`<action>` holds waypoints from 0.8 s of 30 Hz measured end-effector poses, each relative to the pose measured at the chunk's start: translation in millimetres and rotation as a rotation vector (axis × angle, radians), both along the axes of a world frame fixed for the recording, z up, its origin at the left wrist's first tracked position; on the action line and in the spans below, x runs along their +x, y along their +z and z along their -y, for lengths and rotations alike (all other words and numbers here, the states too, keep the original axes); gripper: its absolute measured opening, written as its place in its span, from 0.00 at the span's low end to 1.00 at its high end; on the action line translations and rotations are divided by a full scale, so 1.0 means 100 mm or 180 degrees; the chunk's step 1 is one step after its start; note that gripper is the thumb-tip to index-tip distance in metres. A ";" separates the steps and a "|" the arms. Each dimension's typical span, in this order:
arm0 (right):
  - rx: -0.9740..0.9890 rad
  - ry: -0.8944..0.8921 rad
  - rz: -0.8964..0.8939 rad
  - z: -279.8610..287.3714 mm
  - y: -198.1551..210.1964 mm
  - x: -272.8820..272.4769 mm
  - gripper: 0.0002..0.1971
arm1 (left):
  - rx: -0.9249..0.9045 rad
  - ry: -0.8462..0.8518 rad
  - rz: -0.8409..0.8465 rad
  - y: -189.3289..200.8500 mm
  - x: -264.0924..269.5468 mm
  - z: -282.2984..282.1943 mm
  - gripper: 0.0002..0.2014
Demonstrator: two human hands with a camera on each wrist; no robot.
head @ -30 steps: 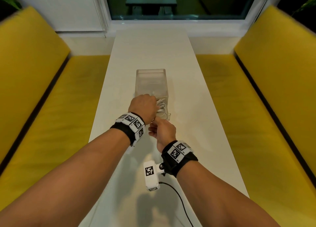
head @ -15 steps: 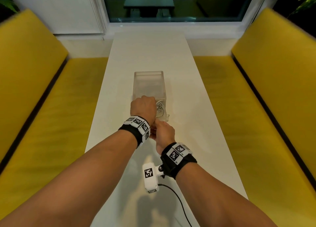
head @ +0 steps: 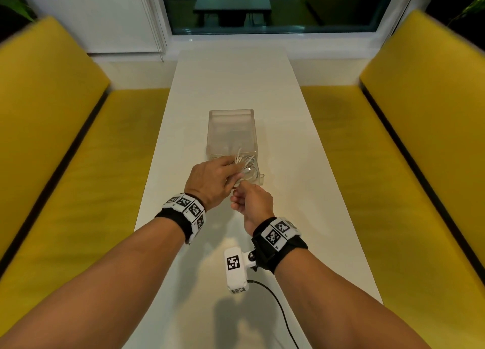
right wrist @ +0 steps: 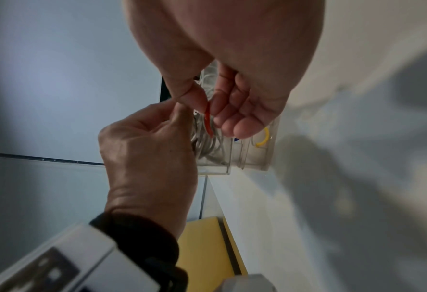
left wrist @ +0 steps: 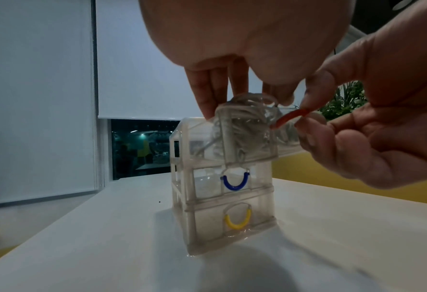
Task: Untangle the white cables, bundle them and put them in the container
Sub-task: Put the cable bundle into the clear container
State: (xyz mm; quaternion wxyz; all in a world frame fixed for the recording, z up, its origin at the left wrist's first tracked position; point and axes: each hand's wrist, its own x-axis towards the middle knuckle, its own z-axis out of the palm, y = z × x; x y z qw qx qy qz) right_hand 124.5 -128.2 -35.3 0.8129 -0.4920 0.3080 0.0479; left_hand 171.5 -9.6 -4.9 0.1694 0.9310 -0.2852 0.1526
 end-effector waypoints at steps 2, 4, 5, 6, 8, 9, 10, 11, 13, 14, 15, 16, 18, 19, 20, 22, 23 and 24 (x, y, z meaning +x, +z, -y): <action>-0.0028 0.0004 0.0012 -0.01 0.00 0.00 0.04 | 0.0080 0.0064 -0.0185 0.03 0.01 0.00 0.05; -0.0047 -0.0036 0.0020 -0.03 -0.01 0.00 0.03 | 0.0176 0.0211 -0.0515 0.07 0.03 0.05 0.06; -0.0049 -0.0056 0.0015 -0.04 -0.01 0.00 0.03 | 0.0134 0.0309 -0.0662 0.08 0.05 0.08 0.06; -0.0048 -0.0071 0.0004 -0.04 -0.02 0.00 0.03 | -0.0011 0.0443 -0.0807 0.07 0.06 0.11 0.05; -0.0037 -0.0081 -0.0012 -0.06 -0.03 0.01 0.02 | -0.0309 0.0755 -0.1001 0.02 0.10 0.15 0.03; -0.0039 -0.0085 -0.0018 -0.06 -0.03 0.01 0.02 | -0.0392 0.0892 -0.1043 0.00 0.11 0.17 0.03; -0.0047 -0.0085 -0.0024 -0.07 -0.04 0.02 0.02 | -0.0449 0.0994 -0.1075 -0.02 0.13 0.19 0.04; -0.0054 -0.0083 -0.0028 -0.08 -0.04 0.02 0.01 | -0.0505 0.1058 -0.1088 -0.03 0.14 0.21 0.05; -0.0032 -0.0076 -0.0035 -0.08 -0.04 0.02 0.01 | -0.0603 0.1171 -0.1071 -0.02 0.15 0.26 0.05; -0.0016 -0.0072 -0.0037 -0.09 -0.04 0.02 0.01 | -0.0636 0.1234 -0.1053 -0.01 0.14 0.28 0.05; -0.0006 -0.0067 -0.0036 -0.09 -0.04 0.02 0.02 | -0.0632 0.1299 -0.1016 -0.01 0.12 0.29 0.05; -0.0013 -0.0064 -0.0040 -0.09 -0.04 0.02 0.02 | -0.0523 0.1379 -0.0932 0.00 0.09 0.31 0.05; -0.0017 -0.0066 -0.0035 -0.08 -0.03 0.01 0.01 | -0.0188 0.1475 -0.0637 0.02 0.03 0.32 0.06; -0.0006 -0.0070 -0.0019 -0.08 -0.02 0.01 0.01 | -0.0101 0.1461 -0.0551 0.03 0.01 0.31 0.07; 0.0006 -0.0080 -0.0001 -0.08 -0.01 0.01 0.01 | -0.0079 0.1415 -0.0575 0.05 0.00 0.30 0.09; 0.0049 -0.0085 -0.0005 -0.08 -0.01 0.00 0.03 | -0.0173 0.1236 -0.0847 0.12 -0.02 0.27 0.10; 0.0073 -0.0088 -0.0019 -0.07 0.00 0.00 0.03 | -0.0229 0.1148 -0.1016 0.16 -0.03 0.24 0.09; 0.0090 -0.0090 -0.0035 -0.07 0.00 -0.01 0.03 | -0.0252 0.1117 -0.1135 0.19 -0.04 0.22 0.08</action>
